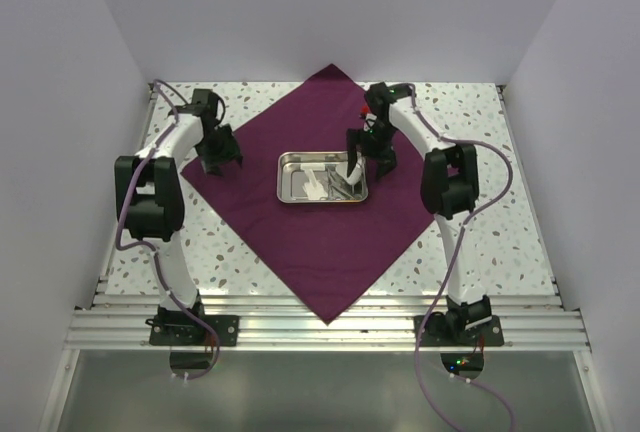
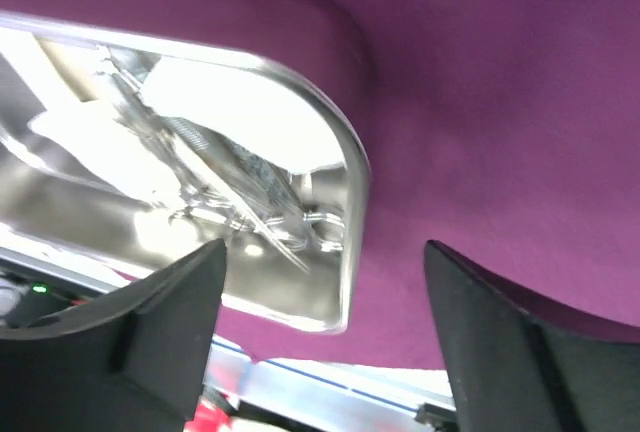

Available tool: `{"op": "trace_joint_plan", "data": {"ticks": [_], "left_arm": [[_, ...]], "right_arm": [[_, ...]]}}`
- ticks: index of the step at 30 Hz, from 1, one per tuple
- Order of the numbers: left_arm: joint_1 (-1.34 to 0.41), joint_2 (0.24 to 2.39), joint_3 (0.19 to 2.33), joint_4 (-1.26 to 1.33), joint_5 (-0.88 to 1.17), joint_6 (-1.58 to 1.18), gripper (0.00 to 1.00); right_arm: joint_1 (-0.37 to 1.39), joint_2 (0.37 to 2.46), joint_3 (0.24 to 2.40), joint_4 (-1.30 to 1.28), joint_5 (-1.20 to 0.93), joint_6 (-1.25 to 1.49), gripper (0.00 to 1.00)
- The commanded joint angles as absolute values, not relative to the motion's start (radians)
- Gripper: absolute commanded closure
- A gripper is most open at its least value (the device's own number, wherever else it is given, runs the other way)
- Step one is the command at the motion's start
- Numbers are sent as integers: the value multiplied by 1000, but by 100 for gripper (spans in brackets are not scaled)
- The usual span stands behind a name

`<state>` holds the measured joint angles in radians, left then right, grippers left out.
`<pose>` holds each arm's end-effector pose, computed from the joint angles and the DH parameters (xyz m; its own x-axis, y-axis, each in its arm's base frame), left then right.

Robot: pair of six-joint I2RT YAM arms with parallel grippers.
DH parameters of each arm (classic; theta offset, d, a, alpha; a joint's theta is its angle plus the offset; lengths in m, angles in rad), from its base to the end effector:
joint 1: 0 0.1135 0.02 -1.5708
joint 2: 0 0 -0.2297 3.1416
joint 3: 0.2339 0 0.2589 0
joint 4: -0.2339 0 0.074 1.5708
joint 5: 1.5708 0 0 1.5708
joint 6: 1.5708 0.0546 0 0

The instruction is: Prepare the surgical pack

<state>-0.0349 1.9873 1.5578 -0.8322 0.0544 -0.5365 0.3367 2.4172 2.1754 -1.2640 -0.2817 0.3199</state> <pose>0.4056 -0.0171 0.1508 -0.8445 -0.4812 -0.2350 -0.4424 0.8742 -0.2000 0.4283 0.1660 0.1375 -0.9992 -0.0297 0.0256 -0.0212 0.9587 0.2837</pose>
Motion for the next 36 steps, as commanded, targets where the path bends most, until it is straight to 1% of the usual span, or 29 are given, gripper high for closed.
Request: {"op": "trace_joint_plan", "data": {"ticks": [1,2,3,4,6,10,12,14,16,20,22,24,25,26,28,29,30,31,33,34,36], "left_arm": [[-29,1937,1598,-825,49,-499,38],[-29,1933,1595,-822,46,-488,38],[-29,1927,1592,-821,43,-468,37],[-29,1922,1579,-810,38,-459,37],[-29,1905,1560,-795,43,-433,37],[-29,1867,1502,-740,66,-399,37],[-29,1849,1483,-724,63,-393,36],[-29,1842,1467,-735,17,-417,36],[-25,1821,1450,-733,-27,-433,36],[-2,1769,1434,-726,-37,-474,34],[-2,1760,1434,-735,-52,-485,34],[-2,1749,1422,-730,-51,-488,33],[29,1749,1424,-765,-52,-494,33],[31,1744,1419,-775,-51,-500,33],[34,1721,1393,-787,-45,-499,33],[40,1710,1385,-802,-43,-517,33],[54,1704,1367,-831,-28,-526,33],[58,1698,1359,-839,-15,-531,33],[61,1678,1335,-854,-5,-538,33],[60,1671,1330,-861,-5,-540,33],[64,1643,1309,-864,31,-542,33]], "right_arm": [[270,2243,2186,-1252,-284,380,16],[238,2217,2160,-1215,-287,386,11],[220,2191,2087,-1189,-287,390,1],[203,2127,2045,-1162,-281,396,1],[151,2076,1937,-1105,-272,396,1],[91,1979,1823,-1092,-238,364,1],[83,1944,1755,-1088,-200,344,1],[80,1896,1712,-1085,-176,330,1],[78,1873,1668,-1083,-207,304,1],[87,1804,1622,-1115,-230,269,1],[103,1731,1568,-1111,-226,244,5],[167,1669,1519,-1108,-195,221,9],[198,1655,1503,-1111,-187,204,11],[281,1643,1490,-1109,-180,195,12],[381,1603,1435,-1086,-183,178,14],[485,1588,1410,-1045,-186,179,17],[535,1571,1358,-1023,-216,178,19],[625,1566,1335,-985,-235,176,20],[717,1554,1261,-944,-230,179,24],[807,1545,1243,-908,-221,179,24],[882,1534,1189,-870,-207,201,26]]}}
